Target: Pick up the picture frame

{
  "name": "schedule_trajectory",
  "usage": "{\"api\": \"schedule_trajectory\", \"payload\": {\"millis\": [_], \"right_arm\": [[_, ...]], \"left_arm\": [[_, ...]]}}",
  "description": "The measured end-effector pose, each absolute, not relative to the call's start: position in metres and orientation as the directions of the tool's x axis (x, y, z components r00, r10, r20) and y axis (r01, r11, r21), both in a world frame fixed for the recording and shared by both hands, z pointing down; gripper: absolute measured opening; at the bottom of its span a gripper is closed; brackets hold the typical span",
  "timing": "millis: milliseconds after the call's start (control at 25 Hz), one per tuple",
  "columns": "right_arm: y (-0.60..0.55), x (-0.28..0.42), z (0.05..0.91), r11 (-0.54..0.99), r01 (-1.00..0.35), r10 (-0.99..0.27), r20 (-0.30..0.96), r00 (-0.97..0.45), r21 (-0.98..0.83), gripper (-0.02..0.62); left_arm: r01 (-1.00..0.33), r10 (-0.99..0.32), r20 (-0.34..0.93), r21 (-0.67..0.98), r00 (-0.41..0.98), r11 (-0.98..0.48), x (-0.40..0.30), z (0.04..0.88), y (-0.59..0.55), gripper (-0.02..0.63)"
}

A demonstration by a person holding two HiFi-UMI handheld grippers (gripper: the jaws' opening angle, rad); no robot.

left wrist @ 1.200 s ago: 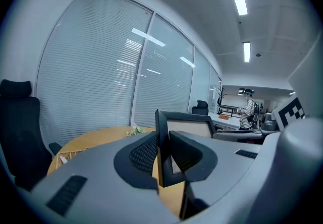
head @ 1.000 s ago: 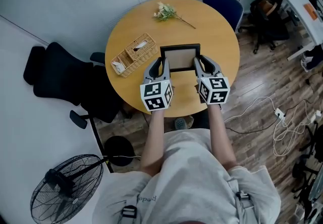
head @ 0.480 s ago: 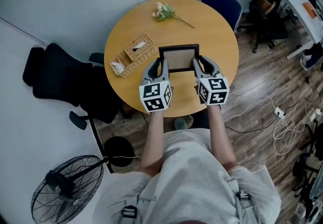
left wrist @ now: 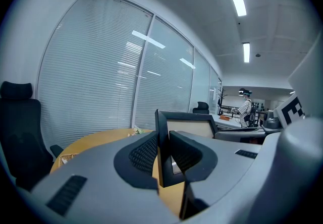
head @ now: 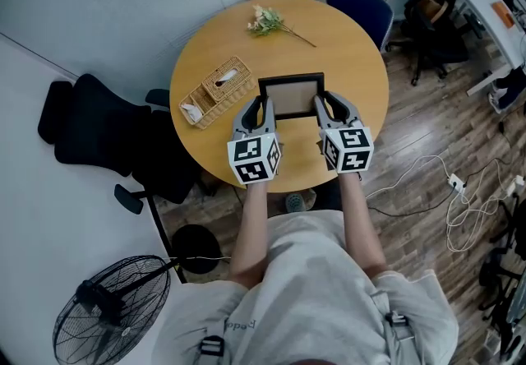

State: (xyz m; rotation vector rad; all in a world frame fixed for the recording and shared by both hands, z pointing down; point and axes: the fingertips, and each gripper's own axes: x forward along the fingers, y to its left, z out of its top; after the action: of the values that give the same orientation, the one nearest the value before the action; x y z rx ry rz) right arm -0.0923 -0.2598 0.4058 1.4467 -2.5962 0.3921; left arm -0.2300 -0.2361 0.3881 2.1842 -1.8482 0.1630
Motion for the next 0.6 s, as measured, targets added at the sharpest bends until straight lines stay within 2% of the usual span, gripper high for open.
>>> {"api": "schedule_trajectory", "payload": {"millis": [600], "right_arm": [[-0.2662, -0.0975, 0.3999, 0.508, -0.848, -0.813, 0.24, -0.531, -0.152, 0.077]], "left_arm": [[-0.981, -0.951, 0.255, 0.134, 0.172, -0.142, -0.2351, 0.3838, -0.2406, 0.091]]}}
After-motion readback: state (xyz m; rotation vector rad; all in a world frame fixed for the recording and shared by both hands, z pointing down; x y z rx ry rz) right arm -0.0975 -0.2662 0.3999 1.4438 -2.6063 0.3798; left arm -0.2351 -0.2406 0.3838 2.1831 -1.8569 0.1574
